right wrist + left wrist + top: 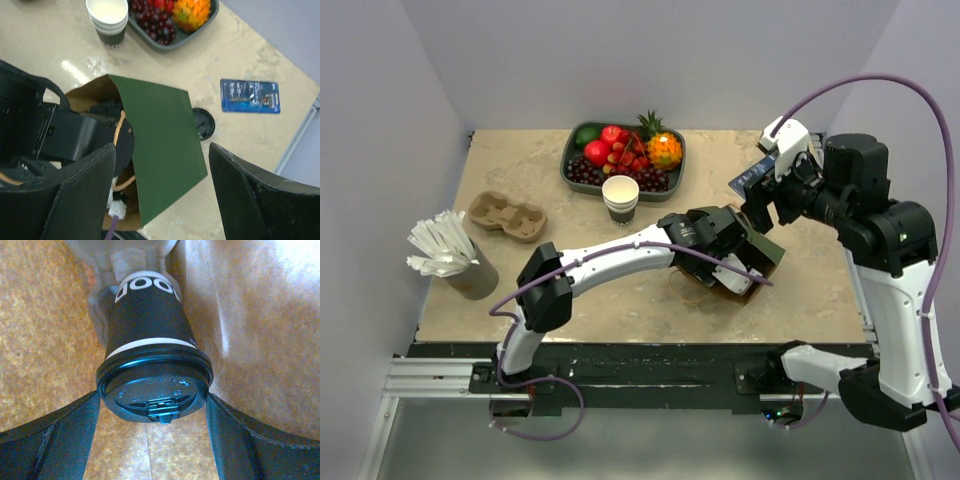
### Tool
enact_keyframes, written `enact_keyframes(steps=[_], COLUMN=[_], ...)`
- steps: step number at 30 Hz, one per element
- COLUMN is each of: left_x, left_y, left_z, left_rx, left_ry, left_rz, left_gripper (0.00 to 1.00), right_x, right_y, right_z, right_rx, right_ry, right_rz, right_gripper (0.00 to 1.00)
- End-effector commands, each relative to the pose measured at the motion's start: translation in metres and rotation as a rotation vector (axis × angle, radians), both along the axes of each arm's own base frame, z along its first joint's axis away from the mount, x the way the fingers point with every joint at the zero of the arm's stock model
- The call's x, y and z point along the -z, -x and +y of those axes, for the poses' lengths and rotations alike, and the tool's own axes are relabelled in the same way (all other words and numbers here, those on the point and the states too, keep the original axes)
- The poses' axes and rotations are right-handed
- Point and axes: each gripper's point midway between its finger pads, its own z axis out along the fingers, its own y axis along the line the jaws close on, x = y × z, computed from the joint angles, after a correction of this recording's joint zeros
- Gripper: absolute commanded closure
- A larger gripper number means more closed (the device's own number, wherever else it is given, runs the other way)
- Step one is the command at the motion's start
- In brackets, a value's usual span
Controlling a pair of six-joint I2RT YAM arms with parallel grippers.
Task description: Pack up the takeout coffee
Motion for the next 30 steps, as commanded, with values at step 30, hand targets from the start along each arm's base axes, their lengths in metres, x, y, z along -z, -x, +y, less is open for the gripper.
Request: enact_keyframes(steps=[30], left_x=[-0.011], left_y=[-0.015], left_z=[0.003], left_rx=[-0.044], left_ry=[-0.065], left_rz=[-0.096], left_gripper=[1.00], right_x=[0.036], right_y=[0.033], right_z=[-0.011], right_rx=[-0.044], right_ry=[-0.003], right_rz=[0.274], right_gripper=[0.24])
